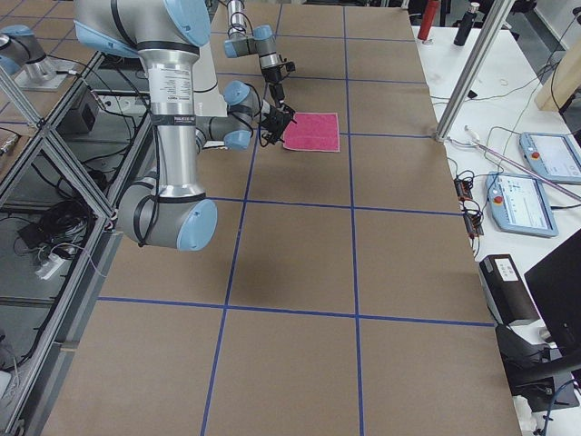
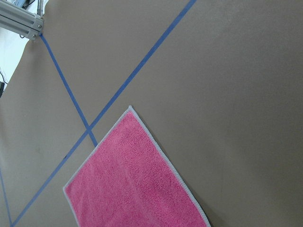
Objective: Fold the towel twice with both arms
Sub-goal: 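Lower both grippers onto the two near corners of the pink towel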
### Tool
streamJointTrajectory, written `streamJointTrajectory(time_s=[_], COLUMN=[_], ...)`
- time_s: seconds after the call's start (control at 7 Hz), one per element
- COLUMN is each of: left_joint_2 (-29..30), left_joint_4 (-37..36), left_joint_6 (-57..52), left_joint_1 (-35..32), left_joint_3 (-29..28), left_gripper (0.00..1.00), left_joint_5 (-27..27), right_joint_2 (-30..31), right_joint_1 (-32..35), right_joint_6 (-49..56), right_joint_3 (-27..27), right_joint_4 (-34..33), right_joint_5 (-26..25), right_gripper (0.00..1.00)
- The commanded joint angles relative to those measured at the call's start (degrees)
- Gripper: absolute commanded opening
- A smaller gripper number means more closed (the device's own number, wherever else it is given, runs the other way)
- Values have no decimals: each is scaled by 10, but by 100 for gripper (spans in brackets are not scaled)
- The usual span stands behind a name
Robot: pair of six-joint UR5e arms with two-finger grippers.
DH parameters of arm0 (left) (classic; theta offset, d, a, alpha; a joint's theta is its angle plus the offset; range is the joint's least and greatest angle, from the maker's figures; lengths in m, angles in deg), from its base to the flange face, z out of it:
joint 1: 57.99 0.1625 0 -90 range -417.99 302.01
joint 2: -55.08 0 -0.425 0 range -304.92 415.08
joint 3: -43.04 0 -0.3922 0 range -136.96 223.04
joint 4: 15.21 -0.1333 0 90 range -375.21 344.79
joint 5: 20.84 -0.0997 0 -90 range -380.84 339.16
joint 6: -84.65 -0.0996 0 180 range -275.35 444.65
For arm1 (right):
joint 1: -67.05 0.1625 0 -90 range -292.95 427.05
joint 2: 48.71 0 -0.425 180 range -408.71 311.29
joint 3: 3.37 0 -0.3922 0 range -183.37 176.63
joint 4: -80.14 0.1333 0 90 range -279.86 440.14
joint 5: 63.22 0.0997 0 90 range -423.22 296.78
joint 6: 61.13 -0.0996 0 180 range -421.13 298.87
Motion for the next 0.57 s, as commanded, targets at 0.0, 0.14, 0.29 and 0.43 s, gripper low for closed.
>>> streamJointTrajectory(time_s=[0.0, 0.14, 0.29, 0.43], left_joint_2=[1, 1, 2, 2], left_joint_4=[-1, -1, -1, -1], left_joint_6=[1, 1, 1, 0], left_joint_1=[-5, -9, -15, -18], left_joint_3=[-4, -11, -17, -22], left_gripper=[79, 78, 76, 76], left_joint_5=[-1, -1, -1, -1], right_joint_2=[0, -1, -1, -1], right_joint_1=[-1, -1, -1, -1], right_joint_6=[-3, -1, -1, 1], right_joint_3=[-10, -10, -10, -10], right_joint_4=[17, 17, 17, 16], right_joint_5=[-4, -3, -3, -2], right_gripper=[79, 81, 81, 82])
